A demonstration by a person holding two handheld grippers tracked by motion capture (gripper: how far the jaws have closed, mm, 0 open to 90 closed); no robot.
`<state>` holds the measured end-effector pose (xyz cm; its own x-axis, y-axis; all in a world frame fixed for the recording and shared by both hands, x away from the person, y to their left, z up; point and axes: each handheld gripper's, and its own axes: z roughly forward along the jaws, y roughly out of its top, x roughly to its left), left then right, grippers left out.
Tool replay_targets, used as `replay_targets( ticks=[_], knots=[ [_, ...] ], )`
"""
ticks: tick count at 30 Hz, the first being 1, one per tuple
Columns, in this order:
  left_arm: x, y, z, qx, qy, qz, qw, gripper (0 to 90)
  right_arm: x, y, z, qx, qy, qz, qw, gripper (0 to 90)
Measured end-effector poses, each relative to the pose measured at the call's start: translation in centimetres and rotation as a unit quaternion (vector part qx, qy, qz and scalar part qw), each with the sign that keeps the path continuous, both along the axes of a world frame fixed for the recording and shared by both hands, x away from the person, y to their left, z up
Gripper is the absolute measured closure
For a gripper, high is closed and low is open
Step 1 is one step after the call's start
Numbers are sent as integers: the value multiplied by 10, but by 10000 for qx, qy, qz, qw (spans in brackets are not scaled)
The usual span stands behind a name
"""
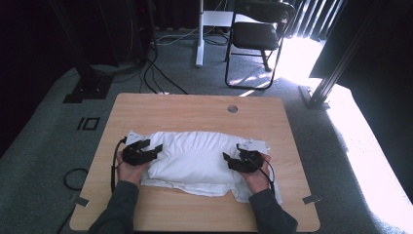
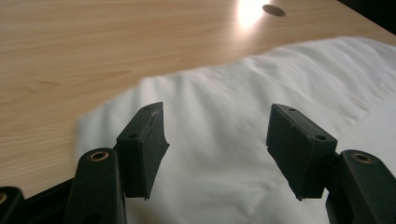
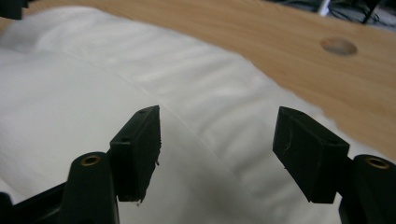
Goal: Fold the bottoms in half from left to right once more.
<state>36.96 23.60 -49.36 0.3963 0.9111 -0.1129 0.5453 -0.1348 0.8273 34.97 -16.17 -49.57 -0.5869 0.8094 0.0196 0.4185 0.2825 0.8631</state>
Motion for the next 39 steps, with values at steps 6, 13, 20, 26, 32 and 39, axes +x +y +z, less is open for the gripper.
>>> replay_targets(
  ticks=[6,13,20,26,32,39],
  knots=[
    [9,22,-13,-163,493,278,9983,373,8,31,-2,18,-6,236,9997,322],
    [14,16,-32,-48,966,212,9951,265,12,54,-12,54,110,354,9993,320],
    [15,17,-48,-65,1264,238,9917,221,14,64,-12,148,60,424,9990,410],
    [14,16,-48,-78,1278,132,9917,331,17,71,-15,150,77,480,9987,576],
    [14,15,-52,-462,1438,-362,9879,742,19,73,-22,112,127,435,9989,531],
    [9,17,-40,-498,1139,-291,9918,874,15,75,-16,92,-34,550,9984,641]
  ],
)
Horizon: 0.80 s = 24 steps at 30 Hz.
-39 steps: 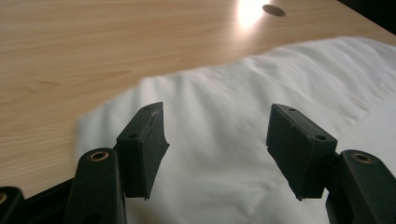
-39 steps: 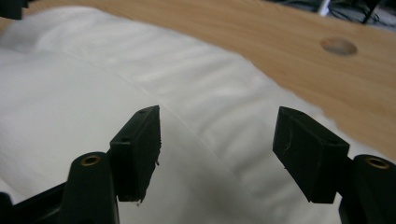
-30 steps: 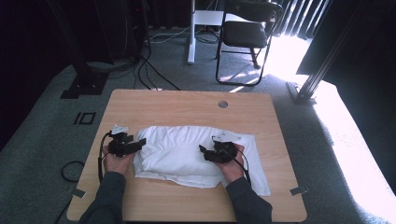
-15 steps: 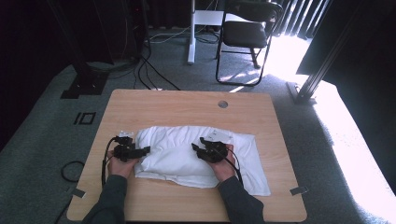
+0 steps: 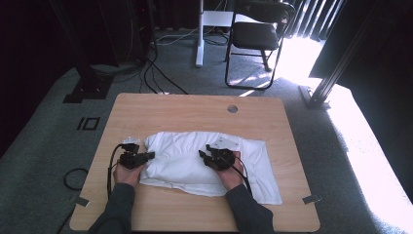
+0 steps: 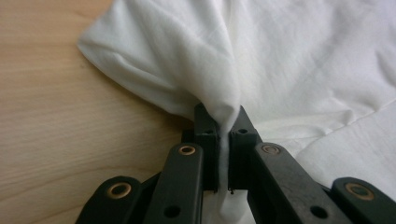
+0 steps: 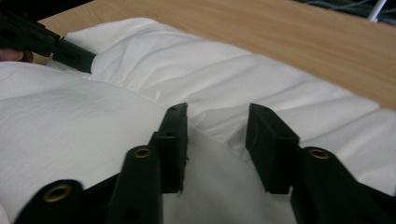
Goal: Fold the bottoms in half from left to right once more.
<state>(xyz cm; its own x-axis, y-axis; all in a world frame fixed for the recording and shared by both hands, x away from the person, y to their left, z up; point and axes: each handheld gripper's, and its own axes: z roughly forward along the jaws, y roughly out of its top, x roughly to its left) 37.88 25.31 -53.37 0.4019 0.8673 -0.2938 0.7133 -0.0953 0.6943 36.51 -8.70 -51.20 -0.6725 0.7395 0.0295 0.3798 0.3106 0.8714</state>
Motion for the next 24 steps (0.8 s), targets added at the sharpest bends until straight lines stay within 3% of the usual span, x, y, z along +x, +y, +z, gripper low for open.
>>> replay_targets(
  ticks=[3,4,8,12,13,14,16,17,22,24],
  knots=[
    [-3,5,9,-129,-165,84,9997,875,-1,2,1,-45,-10,98,9999,660],
    [-5,10,17,-253,-311,125,9991,876,0,5,-3,-170,8,117,9998,675],
    [-9,15,33,-373,-493,46,9981,876,-2,7,-6,-102,61,198,9997,693],
    [-12,12,63,-501,-878,-89,9948,877,-1,18,-14,-330,179,297,9989,711],
    [-12,12,63,-501,-878,-89,9948,877,-1,18,-14,-330,179,297,9989,711],
    [-12,7,75,-501,-1026,-164,9933,877,2,23,-21,-332,260,341,9985,721],
    [-13,4,81,-479,-1084,-227,9927,877,2,24,-23,-332,274,347,9985,724],
    [-13,-4,91,-411,-1204,-340,9913,877,3,26,-25,-310,308,354,9984,726],
    [-12,-17,106,-413,-1347,-515,9887,878,4,35,-32,-335,378,369,9980,731],
    [-12,-25,113,-414,-1423,-627,9870,878,5,38,-35,-224,445,343,9982,733]
  ],
)
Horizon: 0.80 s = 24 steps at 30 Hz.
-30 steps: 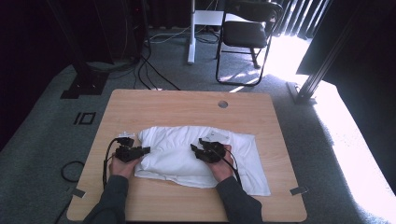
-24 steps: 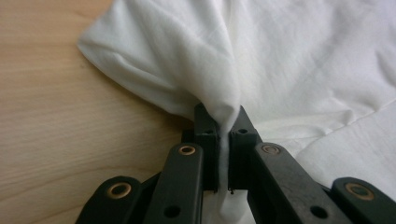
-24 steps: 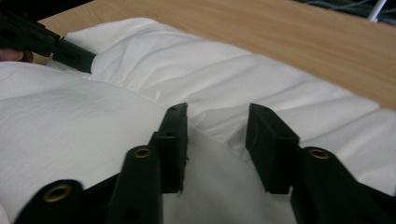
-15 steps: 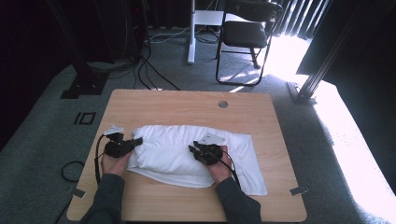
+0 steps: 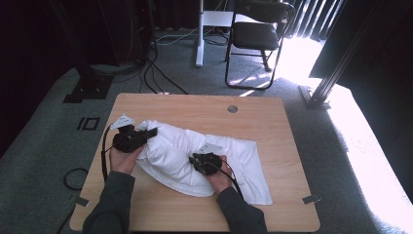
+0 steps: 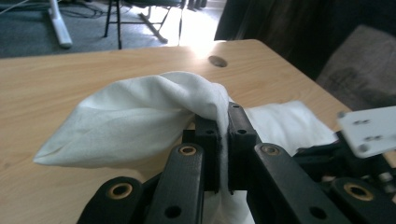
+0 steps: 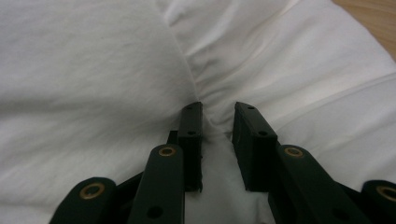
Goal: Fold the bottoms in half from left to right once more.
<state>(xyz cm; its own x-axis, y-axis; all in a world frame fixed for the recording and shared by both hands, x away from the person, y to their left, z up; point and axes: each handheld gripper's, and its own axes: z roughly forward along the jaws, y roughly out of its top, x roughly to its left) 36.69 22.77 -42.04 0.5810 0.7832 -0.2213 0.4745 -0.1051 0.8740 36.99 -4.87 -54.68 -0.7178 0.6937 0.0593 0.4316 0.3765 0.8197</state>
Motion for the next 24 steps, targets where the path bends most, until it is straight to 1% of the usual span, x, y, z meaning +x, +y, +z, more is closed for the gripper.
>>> replay_targets(
  ticks=[2,4,5,6,8,9,10,11,12,13,14,16,17,18,20,22,24],
  knots=[
    [0,-7,5,41,-79,-109,9999,878,0,2,-2,28,-10,6,10000,733],
    [0,-10,7,77,-112,-120,9998,878,0,4,-2,48,10,9,10000,732],
    [2,-16,11,196,-157,-151,9996,878,0,5,-1,52,10,23,10000,728],
    [3,-18,11,215,-176,-145,9995,877,-1,7,1,89,34,81,9999,656],
    [4,-20,13,233,-203,-152,9994,877,-4,4,8,92,-19,139,9999,546],
    [4,-20,13,215,-211,-154,9994,877,-6,1,13,103,-72,133,9998,513],
    [4,-20,13,215,-211,-154,9994,877,-6,1,13,103,-72,133,9998,513],
    [4,-20,15,224,-236,-167,9993,877,-9,-4,18,142,-133,95,9998,494],
    [4,-20,16,258,-235,-173,9992,877,-14,-18,29,147,-334,67,9993,488],
    [3,-20,16,279,-232,-179,9992,877,-16,-27,34,119,-432,46,9990,489],
    [3,-20,16,302,-240,-188,9991,877,-18,-38,38,60,-478,-25,9988,489],
    [2,-20,17,319,-242,-201,9990,876,-21,-62,43,-86,-601,-269,9978,494],
    [2,-20,18,316,-246,-209,9990,876,-22,-75,44,-84,-566,-344,9978,503],
    [2,-21,18,322,-262,-225,9989,877,-23,-87,42,-36,-478,-387,9981,503],
    [2,-24,19,333,-279,-240,9988,876,-23,-104,31,-3,-231,-505,9985,508],
    [2,-27,21,341,-309,-268,9986,877,-22,-108,15,-47,27,-502,9987,513],
    [3,-31,23,351,-334,-311,9983,876,-22,-103,1,-79,181,-463,9987,515]
  ],
)
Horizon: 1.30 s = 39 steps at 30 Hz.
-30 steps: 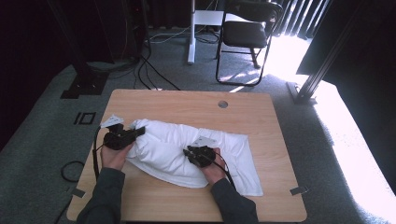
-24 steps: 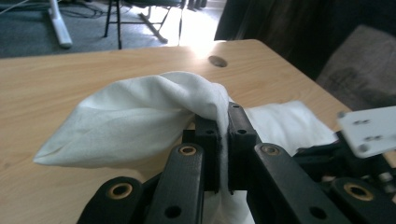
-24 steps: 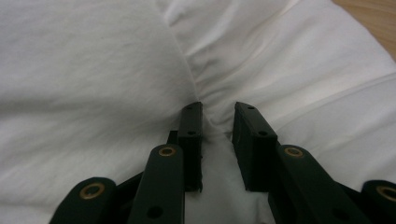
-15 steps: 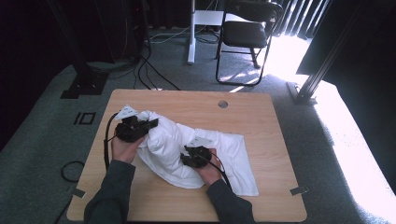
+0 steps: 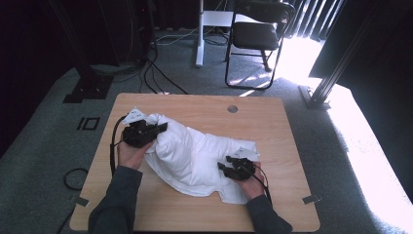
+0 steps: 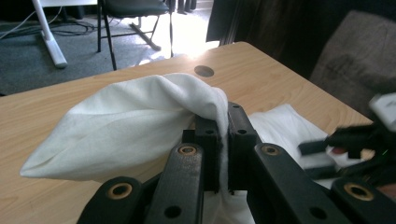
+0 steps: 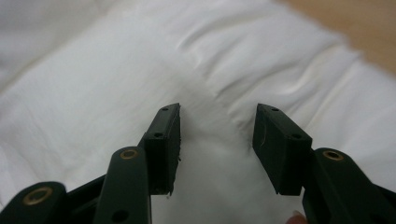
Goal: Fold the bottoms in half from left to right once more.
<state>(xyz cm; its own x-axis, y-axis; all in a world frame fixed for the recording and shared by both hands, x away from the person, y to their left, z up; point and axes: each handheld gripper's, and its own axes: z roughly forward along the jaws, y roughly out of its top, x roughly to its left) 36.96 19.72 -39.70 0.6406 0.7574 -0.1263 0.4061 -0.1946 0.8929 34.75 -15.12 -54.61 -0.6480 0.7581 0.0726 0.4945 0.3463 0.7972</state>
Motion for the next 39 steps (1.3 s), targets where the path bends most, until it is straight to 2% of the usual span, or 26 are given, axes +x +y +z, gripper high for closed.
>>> replay_targets(
  ticks=[2,4,9,12,14,16,18,22,25,28,29,31,32,33,34,35,36,37,38,39],
  knots=[
    [0,-3,3,100,-28,-43,9999,876,-1,12,-9,-67,37,36,10000,521],
    [-1,-6,7,194,-69,-55,9998,876,-2,22,-11,5,66,56,10000,524],
    [-3,-11,15,230,-114,-135,9996,875,-2,49,-14,145,114,194,9996,523],
    [-3,-23,14,339,-91,-274,9990,875,0,62,-13,165,154,325,9992,501],
    [-3,-34,11,412,-67,-383,9984,874,2,64,-11,179,217,400,9988,476],
    [-3,-46,6,496,-51,-508,9975,874,2,56,-5,368,272,366,9983,437],
    [-4,-59,0,534,-20,-624,9966,874,0,42,2,458,180,258,9985,421],
    [-6,-87,-13,653,19,-829,9944,872,0,4,15,537,62,-202,9983,417],
    [-7,-109,-27,819,76,-1003,9916,871,2,-24,18,623,31,-538,9966,418],
    [-6,-129,-43,862,192,-1134,9896,871,3,-42,18,675,40,-783,9946,418],
    [-6,-129,-43,862,192,-1134,9896,871,3,-42,18,675,40,-783,9946,418],
    [-6,-147,-61,998,328,-1252,9866,870,2,-52,16,689,53,-955,9930,416],
    [-6,-147,-61,998,328,-1252,9866,871,2,-52,16,689,53,-955,9930,416],
    [-7,-155,-71,1062,388,-1293,9851,871,3,-55,17,698,41,-1007,9925,416],
    [-7,-155,-71,1062,388,-1293,9851,870,3,-55,17,698,41,-1007,9925,416],
    [-7,-162,-80,1127,451,-1330,9837,870,3,-56,18,704,17,-1020,9923,416],
    [-7,-162,-80,1127,451,-1330,9837,870,3,-56,18,704,17,-1020,9923,416],
    [-9,-166,-89,1110,454,-1352,9835,869,3,-56,21,696,-18,-1020,9923,415],
    [-9,-166,-89,1110,454,-1352,9835,869,3,-56,21,696,-18,-1020,9923,415],
    [-9,-168,-97,1078,472,-1374,9835,869,3,-55,22,694,-36,-1016,9924,413]
  ],
)
